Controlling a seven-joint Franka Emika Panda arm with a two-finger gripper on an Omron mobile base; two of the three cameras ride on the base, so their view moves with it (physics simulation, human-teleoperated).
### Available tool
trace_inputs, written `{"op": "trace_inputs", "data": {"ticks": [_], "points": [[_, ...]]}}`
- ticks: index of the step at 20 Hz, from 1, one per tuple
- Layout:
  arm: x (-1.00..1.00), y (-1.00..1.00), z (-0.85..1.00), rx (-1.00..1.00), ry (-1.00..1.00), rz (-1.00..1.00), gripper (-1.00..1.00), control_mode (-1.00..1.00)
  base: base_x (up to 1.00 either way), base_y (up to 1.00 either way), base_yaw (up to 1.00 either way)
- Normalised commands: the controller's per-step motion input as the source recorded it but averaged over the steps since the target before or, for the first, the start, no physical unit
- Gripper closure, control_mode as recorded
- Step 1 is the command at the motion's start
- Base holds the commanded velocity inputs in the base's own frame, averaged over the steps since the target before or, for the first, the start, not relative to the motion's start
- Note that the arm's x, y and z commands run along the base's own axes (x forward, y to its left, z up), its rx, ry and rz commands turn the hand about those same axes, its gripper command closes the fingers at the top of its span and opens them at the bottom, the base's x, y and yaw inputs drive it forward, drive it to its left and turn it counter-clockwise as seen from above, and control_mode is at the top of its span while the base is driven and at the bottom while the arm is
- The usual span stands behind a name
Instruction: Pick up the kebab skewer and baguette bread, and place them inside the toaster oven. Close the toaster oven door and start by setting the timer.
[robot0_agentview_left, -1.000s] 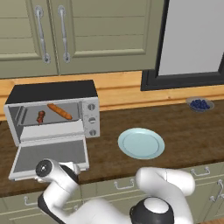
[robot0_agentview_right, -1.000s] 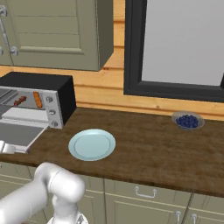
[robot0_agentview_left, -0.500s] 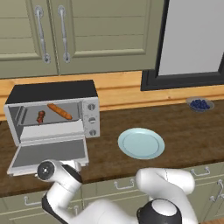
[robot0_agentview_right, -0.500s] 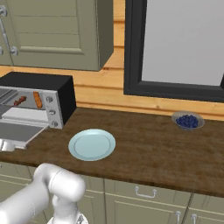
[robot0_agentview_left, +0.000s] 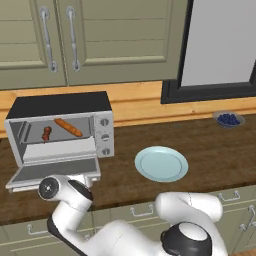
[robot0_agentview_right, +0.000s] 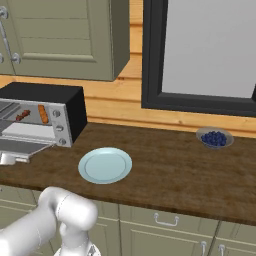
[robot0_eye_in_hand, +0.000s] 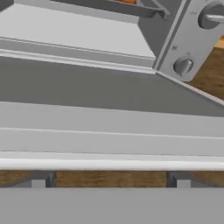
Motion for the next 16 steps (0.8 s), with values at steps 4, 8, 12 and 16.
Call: {"op": "trace_inputs", "data": {"ticks": [4,8,12,16], "points": [[0.87,-0.81,0.52,0.0,-0.1,-0.06,-1.0,-1.0,0.0,0.0,0.0],[0.89,-0.8,0.38,0.0,-0.06,-0.07,-1.0,-1.0,0.0,0.0,0.0],[0.93,-0.76,0.22,0.0,-0.03,-0.06,-1.0,-1.0,0.0,0.0,0.0],[0.95,-0.67,0.13,0.0,0.0,-0.06,-1.0,-1.0,0.0,0.0,0.0]]}}
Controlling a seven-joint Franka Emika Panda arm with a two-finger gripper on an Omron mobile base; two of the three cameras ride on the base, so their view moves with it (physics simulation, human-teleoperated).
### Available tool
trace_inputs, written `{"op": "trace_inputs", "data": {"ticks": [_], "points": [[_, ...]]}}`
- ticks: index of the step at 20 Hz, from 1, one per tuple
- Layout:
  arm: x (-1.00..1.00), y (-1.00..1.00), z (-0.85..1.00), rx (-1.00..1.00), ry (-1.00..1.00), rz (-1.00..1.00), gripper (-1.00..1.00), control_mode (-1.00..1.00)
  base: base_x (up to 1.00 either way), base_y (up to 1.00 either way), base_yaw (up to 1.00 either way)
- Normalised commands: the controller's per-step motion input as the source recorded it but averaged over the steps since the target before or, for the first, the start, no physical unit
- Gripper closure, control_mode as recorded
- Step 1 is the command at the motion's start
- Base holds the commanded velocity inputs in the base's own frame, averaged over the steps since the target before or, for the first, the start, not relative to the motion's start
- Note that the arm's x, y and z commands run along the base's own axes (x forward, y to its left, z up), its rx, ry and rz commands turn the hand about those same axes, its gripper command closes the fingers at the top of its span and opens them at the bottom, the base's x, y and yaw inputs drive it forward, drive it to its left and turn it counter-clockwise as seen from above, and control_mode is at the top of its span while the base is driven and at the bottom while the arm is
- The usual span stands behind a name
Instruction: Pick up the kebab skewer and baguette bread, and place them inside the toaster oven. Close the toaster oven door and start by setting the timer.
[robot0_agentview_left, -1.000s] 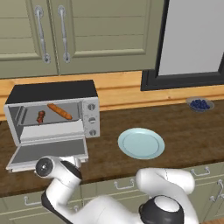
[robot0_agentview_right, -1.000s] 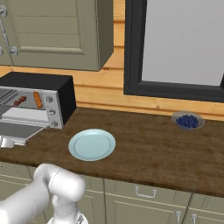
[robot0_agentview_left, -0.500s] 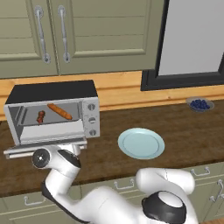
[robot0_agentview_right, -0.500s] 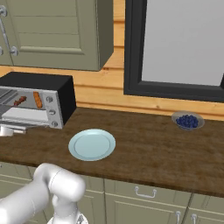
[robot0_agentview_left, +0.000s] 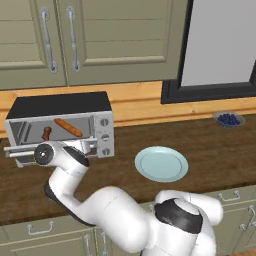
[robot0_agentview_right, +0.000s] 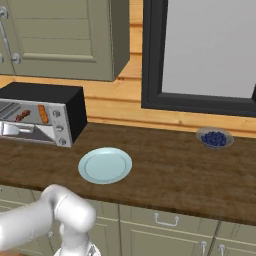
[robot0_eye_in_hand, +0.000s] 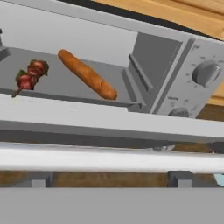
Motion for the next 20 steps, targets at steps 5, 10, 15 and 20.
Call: {"op": "trace_inputs", "data": {"ticks": [5,10,15,20], "points": [[0.9,-0.67,0.09,0.0,0.0,-0.06,-1.0,-1.0,0.0,0.0,0.0],[0.65,-0.67,-0.03,0.0,0.0,-0.05,-1.0,-1.0,0.0,0.0,0.0],[0.66,-0.56,-0.05,0.0,0.0,-0.04,-1.0,-1.0,0.0,0.0,0.0],[0.7,-0.42,-0.03,0.0,0.0,-0.05,-1.0,-1.0,0.0,0.0,0.0]]}}
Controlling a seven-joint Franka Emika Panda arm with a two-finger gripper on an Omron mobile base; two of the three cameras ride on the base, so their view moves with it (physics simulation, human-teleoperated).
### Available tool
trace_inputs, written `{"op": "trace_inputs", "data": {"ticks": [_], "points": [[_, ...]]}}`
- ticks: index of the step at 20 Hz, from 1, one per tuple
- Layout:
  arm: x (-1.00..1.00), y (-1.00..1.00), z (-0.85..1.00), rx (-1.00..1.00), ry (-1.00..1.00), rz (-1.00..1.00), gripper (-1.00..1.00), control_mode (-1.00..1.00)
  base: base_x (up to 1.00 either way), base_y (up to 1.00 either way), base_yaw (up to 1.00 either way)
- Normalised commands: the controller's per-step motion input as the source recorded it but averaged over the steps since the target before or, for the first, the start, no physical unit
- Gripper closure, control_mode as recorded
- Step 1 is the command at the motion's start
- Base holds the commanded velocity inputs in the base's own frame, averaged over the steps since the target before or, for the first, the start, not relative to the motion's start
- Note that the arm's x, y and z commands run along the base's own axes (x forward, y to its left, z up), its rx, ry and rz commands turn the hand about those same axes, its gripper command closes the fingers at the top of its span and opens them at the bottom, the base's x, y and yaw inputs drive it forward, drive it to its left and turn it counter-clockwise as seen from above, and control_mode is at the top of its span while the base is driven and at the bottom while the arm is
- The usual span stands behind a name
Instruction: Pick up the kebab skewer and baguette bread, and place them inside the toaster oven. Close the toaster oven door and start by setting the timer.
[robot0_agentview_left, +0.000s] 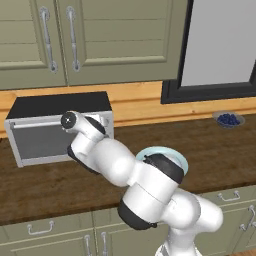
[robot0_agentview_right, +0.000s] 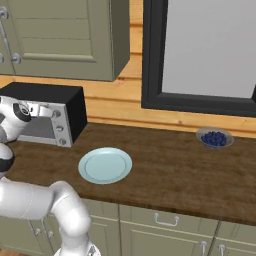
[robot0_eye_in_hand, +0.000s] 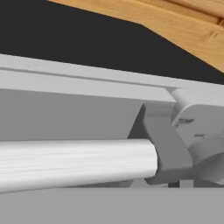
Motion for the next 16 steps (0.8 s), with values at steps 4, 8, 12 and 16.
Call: {"op": "trace_inputs", "data": {"ticks": [4,8,12,16], "points": [[0.62,-0.22,-0.12,0.0,0.0,-0.06,-1.0,-1.0,0.0,0.0,0.0],[0.08,-0.1,0.0,0.0,0.0,-0.07,-1.0,-1.0,0.0,0.0,0.0],[-0.17,-0.12,0.0,0.0,0.0,-0.05,-1.0,-1.0,0.0,0.0,0.0],[-0.41,-0.11,0.02,0.0,0.0,-0.04,-1.0,-1.0,0.0,0.0,0.0]]}}
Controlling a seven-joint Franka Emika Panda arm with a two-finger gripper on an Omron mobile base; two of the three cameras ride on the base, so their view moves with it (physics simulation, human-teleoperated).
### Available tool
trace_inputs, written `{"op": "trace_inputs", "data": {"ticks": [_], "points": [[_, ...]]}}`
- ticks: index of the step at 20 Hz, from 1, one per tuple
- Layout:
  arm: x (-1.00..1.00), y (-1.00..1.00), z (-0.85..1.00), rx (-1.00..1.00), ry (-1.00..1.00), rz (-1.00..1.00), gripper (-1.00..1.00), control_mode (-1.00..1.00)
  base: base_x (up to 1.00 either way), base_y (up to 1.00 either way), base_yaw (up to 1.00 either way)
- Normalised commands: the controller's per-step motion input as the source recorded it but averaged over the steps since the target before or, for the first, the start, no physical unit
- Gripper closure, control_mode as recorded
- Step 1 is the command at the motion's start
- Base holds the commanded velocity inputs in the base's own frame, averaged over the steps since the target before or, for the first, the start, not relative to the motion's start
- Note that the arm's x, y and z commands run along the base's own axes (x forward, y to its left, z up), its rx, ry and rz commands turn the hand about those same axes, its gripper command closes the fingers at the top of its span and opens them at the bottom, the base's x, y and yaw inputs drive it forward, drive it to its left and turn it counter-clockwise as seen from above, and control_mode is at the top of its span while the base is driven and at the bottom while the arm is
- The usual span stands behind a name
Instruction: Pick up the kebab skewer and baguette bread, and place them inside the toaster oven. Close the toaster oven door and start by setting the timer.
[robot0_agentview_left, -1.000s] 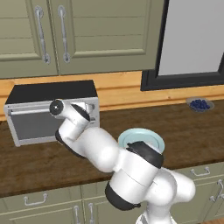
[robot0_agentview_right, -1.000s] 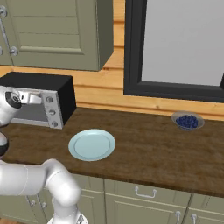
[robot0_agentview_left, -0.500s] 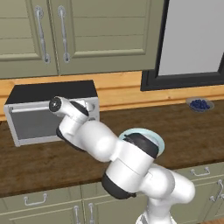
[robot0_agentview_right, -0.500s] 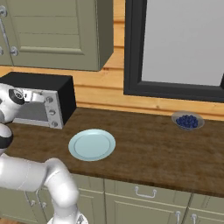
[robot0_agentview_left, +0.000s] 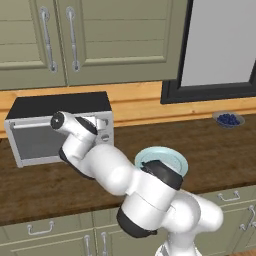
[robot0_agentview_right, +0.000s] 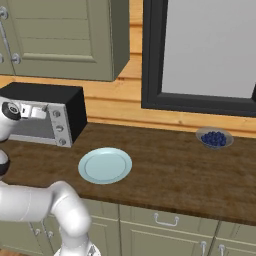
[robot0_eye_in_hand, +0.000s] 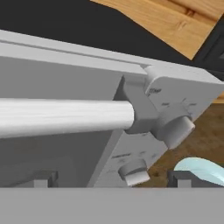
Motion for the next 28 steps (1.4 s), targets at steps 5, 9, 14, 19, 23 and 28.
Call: {"op": "trace_inputs", "data": {"ticks": [5,9,14,19,23,28], "points": [[-0.42,-0.21,0.0,0.0,0.0,-0.01,-1.0,-1.0,0.0,0.0,0.0],[-0.28,-0.54,0.1,0.0,0.0,0.0,-1.0,-1.0,0.0,0.0,0.0],[-0.58,-0.53,0.01,-0.12,0.04,0.1,-1.0,-1.0,0.0,0.0,0.0],[-0.41,0.0,0.02,-0.77,0.35,0.42,-1.0,-1.0,0.0,0.0,0.0],[-0.44,0.01,0.0,-0.93,0.48,0.57,-1.0,-1.0,0.0,0.0,0.0],[-0.3,0.0,0.0,-0.96,0.49,0.54,-1.0,-1.0,0.0,0.0,0.0]]}}
